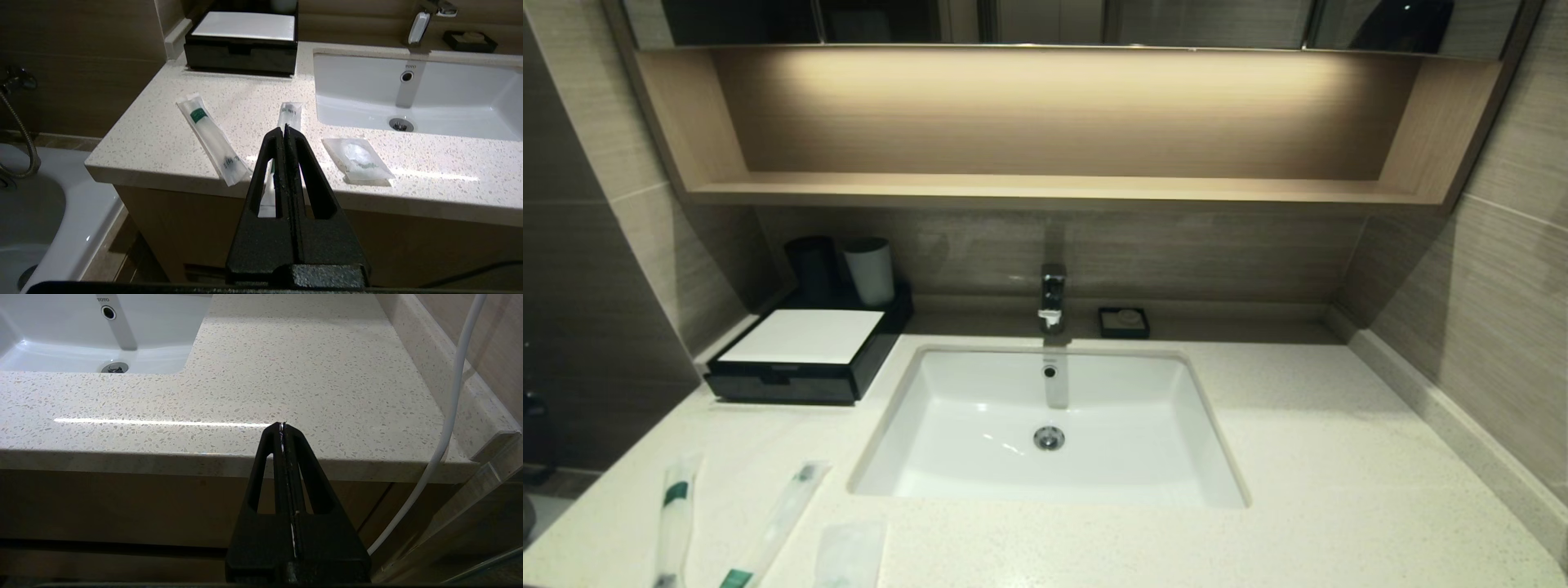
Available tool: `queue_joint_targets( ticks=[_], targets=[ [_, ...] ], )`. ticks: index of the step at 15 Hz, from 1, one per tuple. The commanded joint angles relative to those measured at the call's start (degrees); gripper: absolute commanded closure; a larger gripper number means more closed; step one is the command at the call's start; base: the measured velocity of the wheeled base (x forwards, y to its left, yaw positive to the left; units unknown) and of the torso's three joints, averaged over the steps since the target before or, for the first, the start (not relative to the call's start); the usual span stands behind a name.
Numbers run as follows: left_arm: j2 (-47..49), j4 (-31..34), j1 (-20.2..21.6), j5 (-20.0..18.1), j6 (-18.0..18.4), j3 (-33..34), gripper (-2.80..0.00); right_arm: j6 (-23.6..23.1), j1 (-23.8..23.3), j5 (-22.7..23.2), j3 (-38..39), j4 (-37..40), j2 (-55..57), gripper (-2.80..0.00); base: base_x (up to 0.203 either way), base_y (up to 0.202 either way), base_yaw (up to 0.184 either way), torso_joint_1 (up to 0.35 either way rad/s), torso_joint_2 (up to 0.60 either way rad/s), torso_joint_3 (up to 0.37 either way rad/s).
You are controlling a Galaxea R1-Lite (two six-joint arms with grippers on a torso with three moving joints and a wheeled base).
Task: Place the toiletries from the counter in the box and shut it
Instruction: Open the drawer
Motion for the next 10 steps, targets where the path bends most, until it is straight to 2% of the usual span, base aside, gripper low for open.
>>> queue_joint_targets(
  ticks=[1,3,6,8,10],
  targets=[
    [0.1,-1.1,0.0,0.7,0.0,-0.4,0.00,0.0,0.0,0.1,0.0,0.1,0.0,0.00,0.000,0.000,0.000,0.000,0.00,0.000],
    [0.1,0.1,0.0,1.8,1.4,-2.5,0.00,0.0,0.0,0.1,0.0,0.1,0.0,0.00,0.000,0.000,0.000,0.000,0.00,0.000],
    [0.4,1.5,0.0,7.6,9.1,-5.3,0.00,0.0,0.0,0.1,0.0,0.1,0.0,0.00,0.000,0.000,0.000,0.000,0.00,0.000],
    [3.9,1.1,0.0,8.0,9.4,-8.6,0.00,0.0,0.0,0.1,0.0,0.1,0.0,0.00,0.000,0.000,0.000,0.000,0.00,0.000],
    [11.8,1.0,-0.2,8.2,7.0,-14.2,0.00,0.0,0.0,0.1,0.0,0.1,0.0,0.00,0.000,0.000,0.000,0.000,0.00,0.000]
  ],
)
